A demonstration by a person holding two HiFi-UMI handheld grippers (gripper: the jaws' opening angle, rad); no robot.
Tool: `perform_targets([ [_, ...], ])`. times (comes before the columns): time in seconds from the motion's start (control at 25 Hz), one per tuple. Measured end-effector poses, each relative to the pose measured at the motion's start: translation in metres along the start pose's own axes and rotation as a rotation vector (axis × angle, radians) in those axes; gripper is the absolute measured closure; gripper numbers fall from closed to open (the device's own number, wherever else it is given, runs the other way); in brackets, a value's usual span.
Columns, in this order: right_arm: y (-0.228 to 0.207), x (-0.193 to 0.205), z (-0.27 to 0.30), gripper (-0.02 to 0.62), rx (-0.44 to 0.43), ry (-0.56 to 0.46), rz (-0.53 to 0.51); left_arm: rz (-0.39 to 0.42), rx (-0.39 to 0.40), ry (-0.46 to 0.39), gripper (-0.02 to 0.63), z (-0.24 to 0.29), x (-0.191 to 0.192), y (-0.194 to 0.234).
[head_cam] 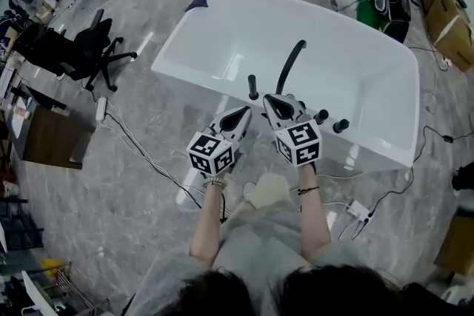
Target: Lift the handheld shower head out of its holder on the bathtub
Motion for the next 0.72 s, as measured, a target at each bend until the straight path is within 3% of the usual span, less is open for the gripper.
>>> perform_targets([
  [0.72, -0.062, 0.062, 0.101, 0.584, 0.014, 0.162, 0.111, -0.111, -0.015, 0.098, 0.601, 0.063, 0.050, 0.069],
])
Point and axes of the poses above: the fingertips, and each gripper's own axes: z forward along the fingers, y to its left, x out of its underside, the point moved 4 cm from there along -z, backward along the fingers, and after that the axes turned 11 degrees about z, right-handed, at the moved point
